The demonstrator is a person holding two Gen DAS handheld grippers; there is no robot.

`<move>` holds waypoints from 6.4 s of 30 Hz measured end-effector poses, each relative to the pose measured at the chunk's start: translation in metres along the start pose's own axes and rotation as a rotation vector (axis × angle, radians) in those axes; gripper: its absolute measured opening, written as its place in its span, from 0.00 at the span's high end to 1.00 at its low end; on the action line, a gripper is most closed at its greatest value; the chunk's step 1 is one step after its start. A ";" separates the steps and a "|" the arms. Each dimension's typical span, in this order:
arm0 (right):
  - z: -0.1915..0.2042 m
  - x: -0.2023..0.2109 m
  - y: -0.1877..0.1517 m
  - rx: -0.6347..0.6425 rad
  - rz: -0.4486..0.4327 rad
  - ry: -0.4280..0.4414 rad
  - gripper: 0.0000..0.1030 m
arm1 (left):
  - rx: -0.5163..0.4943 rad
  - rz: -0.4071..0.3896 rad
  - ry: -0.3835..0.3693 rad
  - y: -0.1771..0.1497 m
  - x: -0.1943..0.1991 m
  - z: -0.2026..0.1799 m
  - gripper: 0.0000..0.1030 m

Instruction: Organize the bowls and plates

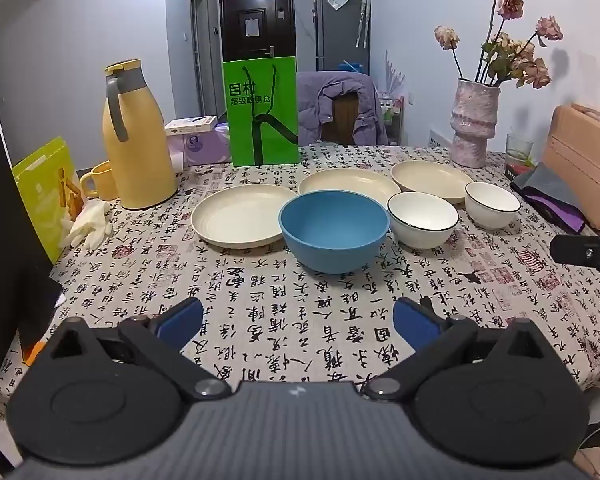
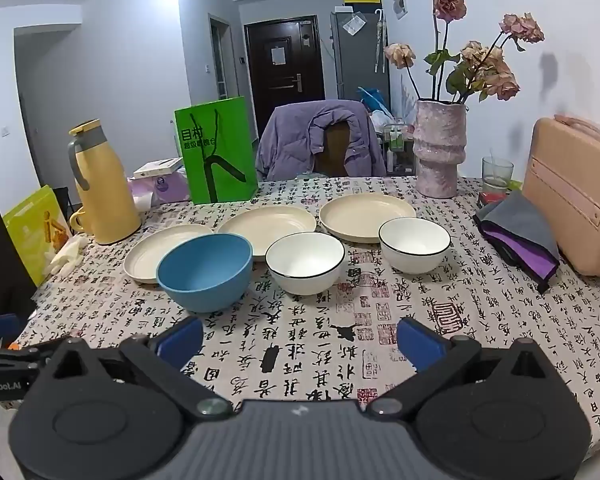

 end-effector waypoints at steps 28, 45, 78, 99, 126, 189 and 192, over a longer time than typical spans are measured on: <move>0.001 0.002 0.003 0.002 -0.004 0.004 0.00 | 0.031 -0.015 -0.024 0.003 0.002 0.002 0.00; 0.003 0.006 0.007 0.007 -0.011 0.003 0.00 | 0.034 -0.024 -0.022 0.006 0.006 0.004 0.00; 0.006 0.007 0.010 0.011 -0.021 0.005 0.00 | 0.034 -0.031 -0.021 0.009 0.009 0.001 0.00; 0.008 0.001 0.013 0.015 -0.022 0.007 0.00 | 0.045 -0.037 -0.023 0.012 0.006 0.006 0.00; 0.041 -0.068 0.038 0.035 -0.014 0.080 0.00 | 0.142 0.010 0.003 0.022 -0.051 0.058 0.00; 0.139 -0.308 0.136 0.033 0.093 0.225 0.00 | 0.381 0.034 0.121 0.101 -0.225 0.174 0.00; 0.140 -0.318 0.138 0.024 0.114 0.235 0.00 | 0.406 0.045 0.136 0.101 -0.234 0.180 0.00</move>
Point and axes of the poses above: each gripper's, at about its wrist camera, not at the fingertips, and x roughly against the way its jaws point, z to its left, y to its top, the point moved 7 cm from there along -x, roughly the way its jaws point, and after that the axes turned 3 degrees about -x, right-handed, at the moved point
